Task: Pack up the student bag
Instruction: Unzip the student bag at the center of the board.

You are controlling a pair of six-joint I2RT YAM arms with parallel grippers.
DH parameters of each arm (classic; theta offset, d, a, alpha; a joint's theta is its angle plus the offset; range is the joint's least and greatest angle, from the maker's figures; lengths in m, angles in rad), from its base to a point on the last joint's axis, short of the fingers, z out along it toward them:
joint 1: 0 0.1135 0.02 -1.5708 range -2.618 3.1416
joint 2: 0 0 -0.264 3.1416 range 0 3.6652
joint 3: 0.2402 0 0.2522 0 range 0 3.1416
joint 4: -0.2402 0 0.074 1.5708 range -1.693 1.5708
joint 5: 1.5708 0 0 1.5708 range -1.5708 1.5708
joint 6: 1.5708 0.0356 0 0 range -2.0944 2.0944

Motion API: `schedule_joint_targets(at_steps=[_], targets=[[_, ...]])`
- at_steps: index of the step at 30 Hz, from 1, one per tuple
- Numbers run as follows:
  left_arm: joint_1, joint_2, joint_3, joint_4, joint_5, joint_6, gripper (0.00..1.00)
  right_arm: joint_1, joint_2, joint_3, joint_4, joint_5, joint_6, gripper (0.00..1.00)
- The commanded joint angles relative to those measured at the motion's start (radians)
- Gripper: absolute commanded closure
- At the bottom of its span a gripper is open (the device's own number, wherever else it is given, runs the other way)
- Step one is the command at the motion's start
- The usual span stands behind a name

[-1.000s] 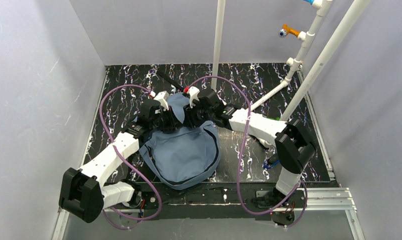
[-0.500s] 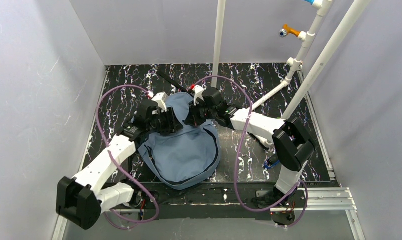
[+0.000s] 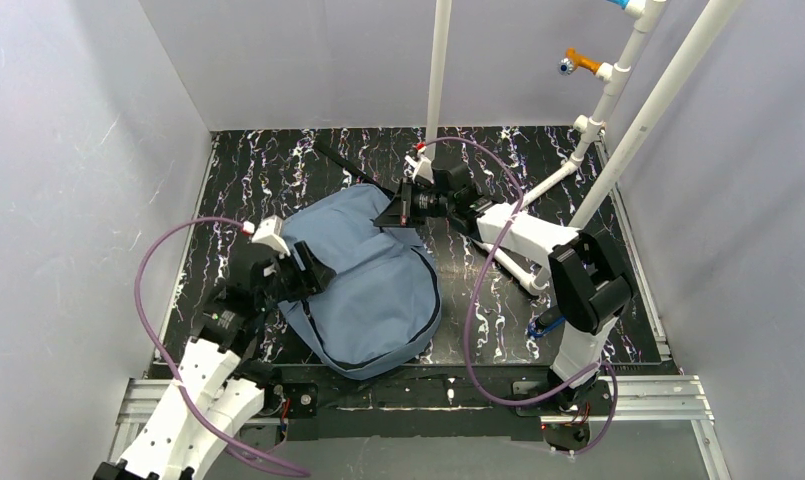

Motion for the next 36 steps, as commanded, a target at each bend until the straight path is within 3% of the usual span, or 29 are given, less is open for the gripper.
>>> schedule_joint_targets(at_steps=[1,5,8,12,13,15,16,17,19,21,23,24,29,36], targets=[[-0.001,-0.036,-0.191,0.172,0.136,-0.102,0.47,-0.002,0.026,0.06,0.14,-0.046,0.145,0.99],[-0.001,0.123,-0.27,0.526,0.239,-0.223,0.59,0.014,0.046,0.149,-0.01,0.049,0.044,0.99],[-0.014,0.311,-0.193,0.595,0.26,-0.231,0.65,0.071,0.05,0.22,-0.145,0.152,-0.042,0.99],[-0.048,0.484,-0.143,0.777,0.257,-0.243,0.69,0.182,0.041,0.206,-0.135,0.27,-0.001,0.99],[-0.048,0.461,-0.141,0.777,0.262,-0.24,0.67,0.17,0.03,0.187,-0.113,0.278,0.002,0.99],[-0.045,0.318,-0.148,0.646,0.231,-0.236,0.52,0.097,0.012,0.163,-0.127,0.272,-0.021,0.99],[-0.045,0.231,-0.109,0.433,0.17,-0.209,0.46,0.071,0.006,0.144,-0.114,0.252,-0.028,0.99],[-0.044,0.079,-0.035,0.053,0.049,-0.133,0.41,0.046,0.0,0.132,-0.122,0.233,-0.057,0.99],[-0.042,-0.027,-0.026,-0.125,-0.066,-0.116,0.41,0.044,-0.003,0.125,-0.124,0.227,-0.081,0.99],[-0.039,-0.108,-0.088,-0.15,-0.077,-0.144,0.53,0.044,0.0,0.129,-0.129,0.223,-0.102,0.99],[-0.039,-0.105,-0.201,0.029,0.03,-0.168,0.83,0.049,0.01,0.157,-0.145,0.207,-0.111,0.99],[-0.039,-0.096,-0.214,0.075,0.048,-0.172,0.88,0.052,0.011,0.164,-0.151,0.208,-0.116,0.99],[-0.039,-0.015,-0.286,0.271,0.086,-0.206,0.99,0.13,0.013,0.21,-0.2,0.257,-0.14,0.99],[-0.039,0.121,-0.304,0.464,0.126,-0.251,1.0,0.381,0.061,0.279,-0.191,0.373,-0.113,0.99]])
